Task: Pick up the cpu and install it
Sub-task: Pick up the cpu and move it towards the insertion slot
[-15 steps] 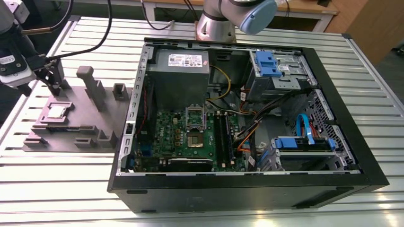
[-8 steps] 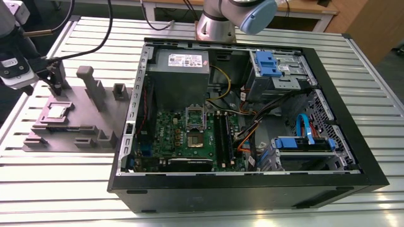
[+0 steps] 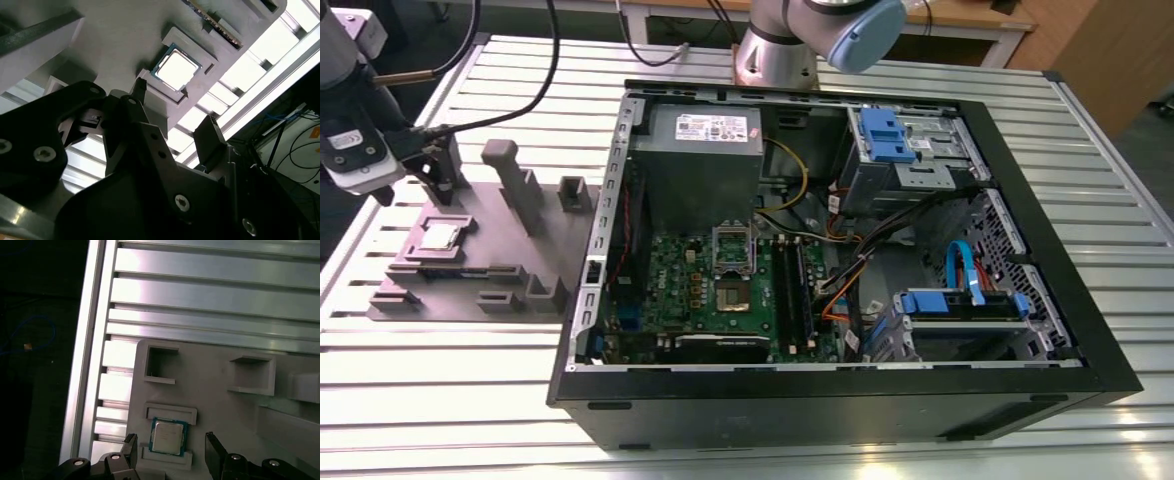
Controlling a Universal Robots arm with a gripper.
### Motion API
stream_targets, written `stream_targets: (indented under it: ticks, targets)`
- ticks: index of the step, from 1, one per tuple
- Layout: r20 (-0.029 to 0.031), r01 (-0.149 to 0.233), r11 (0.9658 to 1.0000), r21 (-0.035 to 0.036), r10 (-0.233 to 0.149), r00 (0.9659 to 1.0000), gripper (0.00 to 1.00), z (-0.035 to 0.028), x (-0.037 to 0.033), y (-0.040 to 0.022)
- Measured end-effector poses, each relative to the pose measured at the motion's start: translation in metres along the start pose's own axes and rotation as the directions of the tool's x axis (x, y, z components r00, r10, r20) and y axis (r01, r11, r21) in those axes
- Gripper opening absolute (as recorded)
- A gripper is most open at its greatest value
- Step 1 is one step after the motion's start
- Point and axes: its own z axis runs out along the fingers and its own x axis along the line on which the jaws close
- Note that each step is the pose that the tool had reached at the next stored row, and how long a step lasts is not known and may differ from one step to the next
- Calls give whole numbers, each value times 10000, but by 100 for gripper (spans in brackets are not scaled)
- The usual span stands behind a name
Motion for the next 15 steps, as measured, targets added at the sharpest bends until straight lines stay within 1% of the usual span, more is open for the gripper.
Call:
stream_targets:
  ticks: [10,13,15]
  targets:
    - [3,0,10000,-1,0,10000,65,5,0,0]
    - [9,1,10000,39,-1,10000,65,19,-2,-2]
    - [14,0,10000,44,0,10000,65,49,-2,-5]
